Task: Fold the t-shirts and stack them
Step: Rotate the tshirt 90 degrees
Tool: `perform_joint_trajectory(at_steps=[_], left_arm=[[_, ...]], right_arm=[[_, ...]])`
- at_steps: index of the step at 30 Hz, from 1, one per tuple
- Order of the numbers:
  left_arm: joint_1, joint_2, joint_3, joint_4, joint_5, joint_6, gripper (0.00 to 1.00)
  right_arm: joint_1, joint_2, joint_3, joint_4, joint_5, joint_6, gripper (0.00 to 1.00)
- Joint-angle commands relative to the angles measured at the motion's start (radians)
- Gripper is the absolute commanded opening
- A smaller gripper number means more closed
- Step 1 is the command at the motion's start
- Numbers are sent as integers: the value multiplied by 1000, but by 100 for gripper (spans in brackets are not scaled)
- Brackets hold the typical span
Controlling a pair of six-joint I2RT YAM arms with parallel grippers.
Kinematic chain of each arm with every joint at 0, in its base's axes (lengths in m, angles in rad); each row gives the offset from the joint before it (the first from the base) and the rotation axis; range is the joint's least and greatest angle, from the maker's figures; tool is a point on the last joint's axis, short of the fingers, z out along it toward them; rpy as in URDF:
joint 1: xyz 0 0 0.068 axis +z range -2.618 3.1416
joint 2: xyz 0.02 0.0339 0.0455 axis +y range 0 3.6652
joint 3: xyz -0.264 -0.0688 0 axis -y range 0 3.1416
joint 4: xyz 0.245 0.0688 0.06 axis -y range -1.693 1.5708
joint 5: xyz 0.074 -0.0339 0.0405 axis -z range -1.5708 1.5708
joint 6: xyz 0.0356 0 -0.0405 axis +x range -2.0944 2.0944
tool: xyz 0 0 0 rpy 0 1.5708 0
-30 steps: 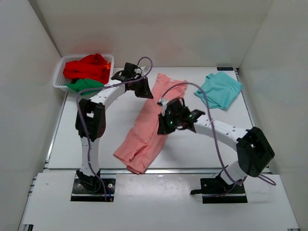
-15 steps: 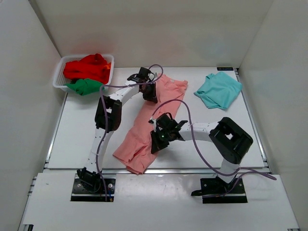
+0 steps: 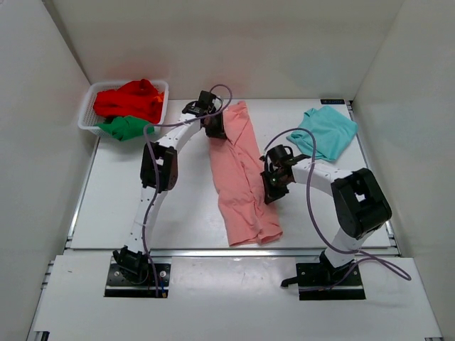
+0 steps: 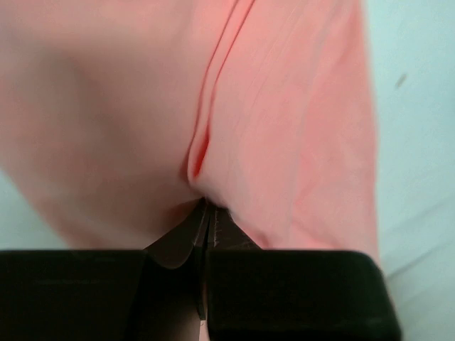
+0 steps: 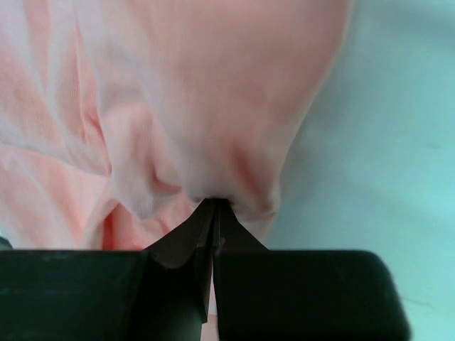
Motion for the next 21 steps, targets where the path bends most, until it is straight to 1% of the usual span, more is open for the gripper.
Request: perform_joint_trajectory(at_steps=[1, 3, 5, 6, 7, 8, 9, 10, 11, 12, 13, 14, 15, 16, 17, 18, 19, 20, 21], left_arm=[[23, 99, 242, -42, 0, -43, 0], [35, 148, 418, -46, 63, -81, 0], [51, 138, 451, 9, 144, -138, 0], [48, 121, 435, 26, 164, -144, 0], [46, 64, 419, 51, 188, -149, 0], [40, 2, 383, 48, 195, -133, 2], [35, -35, 331, 28, 202, -118, 3], [23, -115, 294, -7, 183, -68, 4], [5, -213, 179, -39, 152, -26, 8], [-7, -273, 5, -31, 135, -9, 11], [-12, -406, -115, -3, 108, 17, 12], [-20, -556, -365, 99, 86, 0, 14], [-6, -630, -618, 202, 80, -42, 15], [6, -768, -726, 262, 83, -70, 15], [15, -889, -909, 334, 109, -113, 16], [28, -939, -1051, 357, 118, -123, 15], [32, -1035, -1114, 371, 117, -132, 15], [17, -1112, -1217, 376, 97, -129, 15], [3, -1157, -1303, 382, 86, -139, 15]], right_arm=[[-12, 2, 27, -48, 66, -136, 0], [16, 16, 69, -68, 52, -150, 1], [81, 2, 99, -88, 57, -141, 3], [94, -8, 105, -79, 52, -133, 3], [124, -19, 110, -79, 49, -110, 4], [134, -33, 118, -74, 52, -86, 7], [155, -56, 115, -80, 64, -70, 12], [164, -70, 115, -83, 84, -43, 14], [171, -100, 98, -91, 92, -12, 17], [163, -143, 84, -80, 98, 10, 21], [151, -168, 51, -57, 85, 40, 22], [136, -223, 9, -49, 74, 75, 23], [120, -279, -34, -30, 37, 80, 25], [108, -298, -48, -10, 19, 102, 27], [105, -338, -72, 0, 11, 115, 29], [109, -366, -80, 7, 0, 126, 32], [112, -383, -98, 13, -11, 146, 35], [105, -415, -126, 39, -29, 171, 37], [106, -442, -153, 55, -64, 177, 40]])
